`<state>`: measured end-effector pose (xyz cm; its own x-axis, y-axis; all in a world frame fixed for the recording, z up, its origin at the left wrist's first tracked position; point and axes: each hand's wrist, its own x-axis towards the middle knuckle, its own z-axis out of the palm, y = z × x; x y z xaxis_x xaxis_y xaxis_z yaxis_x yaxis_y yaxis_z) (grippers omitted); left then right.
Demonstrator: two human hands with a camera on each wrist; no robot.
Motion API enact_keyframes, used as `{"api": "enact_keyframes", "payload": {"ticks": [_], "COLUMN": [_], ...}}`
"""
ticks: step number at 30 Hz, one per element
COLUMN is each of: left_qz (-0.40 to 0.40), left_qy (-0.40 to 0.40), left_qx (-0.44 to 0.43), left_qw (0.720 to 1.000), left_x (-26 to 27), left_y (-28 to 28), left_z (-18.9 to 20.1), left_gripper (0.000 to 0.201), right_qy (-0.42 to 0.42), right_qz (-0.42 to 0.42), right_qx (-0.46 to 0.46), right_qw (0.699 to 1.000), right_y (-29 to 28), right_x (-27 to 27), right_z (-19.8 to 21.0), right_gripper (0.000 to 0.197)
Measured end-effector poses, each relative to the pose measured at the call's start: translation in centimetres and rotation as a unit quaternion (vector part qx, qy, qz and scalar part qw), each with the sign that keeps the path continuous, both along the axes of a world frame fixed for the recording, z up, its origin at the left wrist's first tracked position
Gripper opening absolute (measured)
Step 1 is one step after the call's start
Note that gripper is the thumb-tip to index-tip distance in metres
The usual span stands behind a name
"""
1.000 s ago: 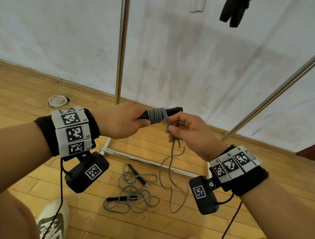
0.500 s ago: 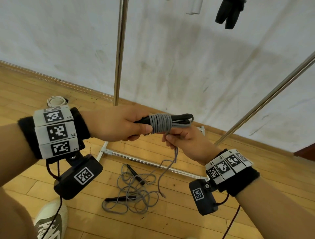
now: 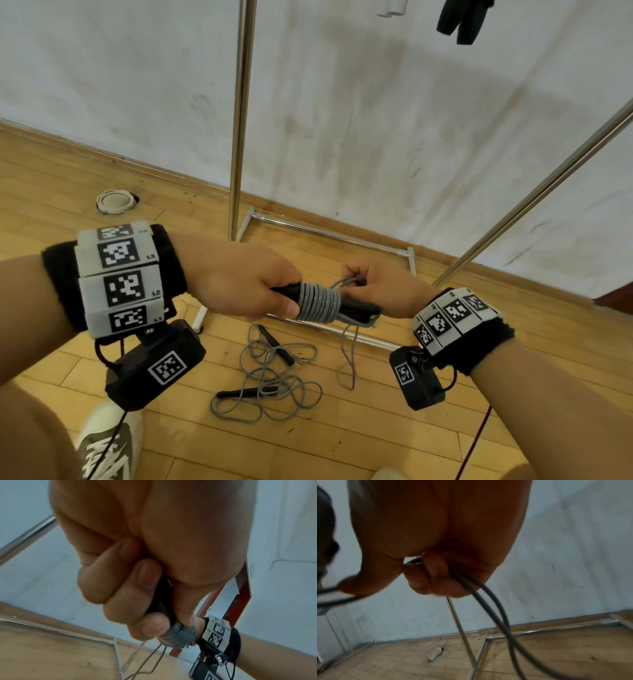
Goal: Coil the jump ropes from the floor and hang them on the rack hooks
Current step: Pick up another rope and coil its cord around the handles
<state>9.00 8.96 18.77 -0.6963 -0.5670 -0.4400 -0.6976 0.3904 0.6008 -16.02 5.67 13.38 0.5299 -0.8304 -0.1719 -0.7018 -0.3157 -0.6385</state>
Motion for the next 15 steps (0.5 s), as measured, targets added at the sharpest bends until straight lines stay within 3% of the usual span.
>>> {"api": "enact_keyframes", "payload": {"ticks": [3,7,15], "left_qz": [0.000,0.005,0.056], "left_qy": [-0.038,-0.078,-0.106], "left_qx": [-0.007,-0.060,-0.149], "left_qw": [0.999,0.995,0.982], "left_x": [-0.2,-0.4,-0.6], "left_y": [-0.2,-0.5,-1.4], "left_z": [-0.6,-1.3,-1.6], "left_gripper": [0.019,0.021,0.021], "right_qy": [-0.013,-0.114,-0.086], "right_qz": [-0.009,-0.068,-0.105], "right_qx": [0.022,0.067,-0.002], "right_qw": [1.000,0.989,0.991], "right_y": [-0.2,-0.6,0.3], "right_x": [0.3,0.7,1.4], "right_z": [0.3,1.4,3.2], "right_gripper": [0.029,0.039,0.031]}}
